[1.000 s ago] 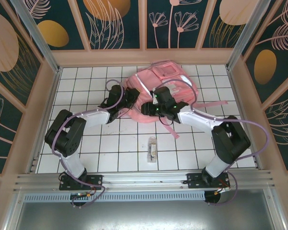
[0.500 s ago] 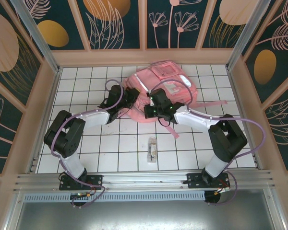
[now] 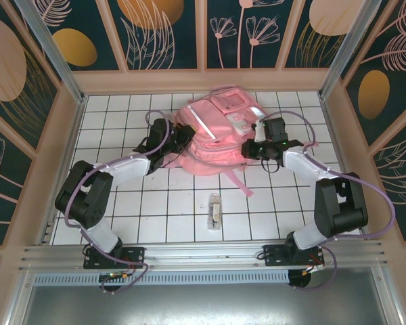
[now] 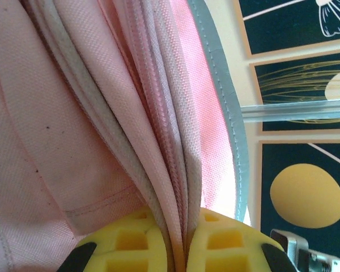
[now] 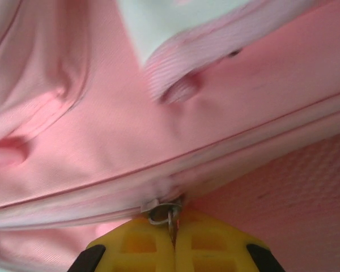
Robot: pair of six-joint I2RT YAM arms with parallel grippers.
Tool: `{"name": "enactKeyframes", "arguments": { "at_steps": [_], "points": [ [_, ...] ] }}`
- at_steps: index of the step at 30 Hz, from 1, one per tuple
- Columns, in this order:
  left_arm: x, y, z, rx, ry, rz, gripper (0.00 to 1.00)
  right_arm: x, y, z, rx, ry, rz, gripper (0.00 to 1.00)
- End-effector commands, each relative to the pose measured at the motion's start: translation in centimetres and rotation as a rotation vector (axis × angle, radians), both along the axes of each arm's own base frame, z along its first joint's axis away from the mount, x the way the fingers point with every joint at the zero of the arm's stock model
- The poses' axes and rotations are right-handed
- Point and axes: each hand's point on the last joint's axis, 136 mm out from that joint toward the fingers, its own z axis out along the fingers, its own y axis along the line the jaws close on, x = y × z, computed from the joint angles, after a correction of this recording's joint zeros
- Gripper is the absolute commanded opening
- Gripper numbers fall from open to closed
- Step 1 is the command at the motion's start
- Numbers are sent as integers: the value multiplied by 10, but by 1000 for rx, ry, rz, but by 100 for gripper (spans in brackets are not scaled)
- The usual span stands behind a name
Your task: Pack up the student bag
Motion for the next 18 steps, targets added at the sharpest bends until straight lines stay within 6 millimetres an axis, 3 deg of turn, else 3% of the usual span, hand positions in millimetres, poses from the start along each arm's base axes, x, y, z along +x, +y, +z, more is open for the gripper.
{"name": "enactKeyframes", "arguments": {
  "at_steps": [1,2,5,6,12,15,18],
  "points": [
    [16,20,71,-53,-200,58,0,15,-66,8,-183,-21,-183,0],
    [14,19,72,-59,-198,48,0,18,-65,17,-162,-39,-184,4],
    [7,18,58,-54,-171,28,0,16,-46,43,-45,-103,-135,40],
    [5,17,55,-52,-166,21,0,14,-38,53,2,-129,-117,47],
    [-2,9,37,-41,-133,-26,0,7,15,88,215,-237,-9,58],
    [-5,4,34,-45,-130,-42,0,4,54,90,281,-249,69,60],
    [-8,0,30,-46,-127,-52,0,6,79,80,332,-216,99,61]
  ]
}}
